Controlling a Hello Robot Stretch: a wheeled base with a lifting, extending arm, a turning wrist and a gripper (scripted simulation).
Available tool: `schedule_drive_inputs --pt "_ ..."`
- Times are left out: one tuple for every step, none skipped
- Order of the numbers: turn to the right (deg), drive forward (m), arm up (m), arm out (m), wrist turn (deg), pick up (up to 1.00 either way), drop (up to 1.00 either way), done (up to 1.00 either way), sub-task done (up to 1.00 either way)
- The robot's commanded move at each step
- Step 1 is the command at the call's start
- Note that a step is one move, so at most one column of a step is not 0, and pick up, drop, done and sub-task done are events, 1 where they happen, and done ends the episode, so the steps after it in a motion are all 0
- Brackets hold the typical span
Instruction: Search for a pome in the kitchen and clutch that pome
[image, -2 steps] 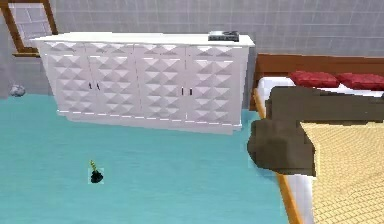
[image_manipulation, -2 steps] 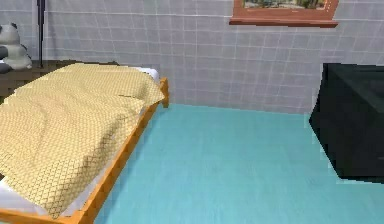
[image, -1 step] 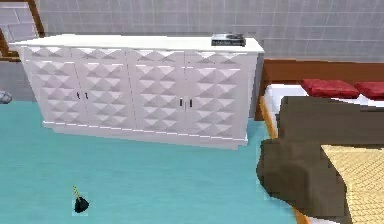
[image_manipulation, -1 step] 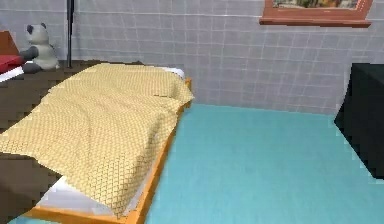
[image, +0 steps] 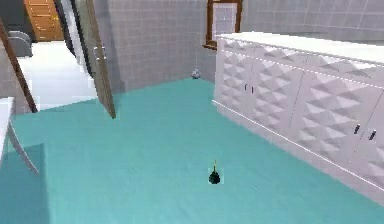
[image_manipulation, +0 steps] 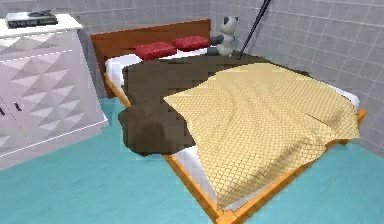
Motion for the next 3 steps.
schedule_drive_inputs --pt "-15.0 0.0 0.0 0.0 0.0 0.0 0.0 0.0 0.0" --pt "0.0 0.25 0.0 0.0 0.0 0.0 0.0 0.0 0.0" --pt "-18.0 0.0 0.0 0.0 0.0 0.0 0.0 0.0 0.0"
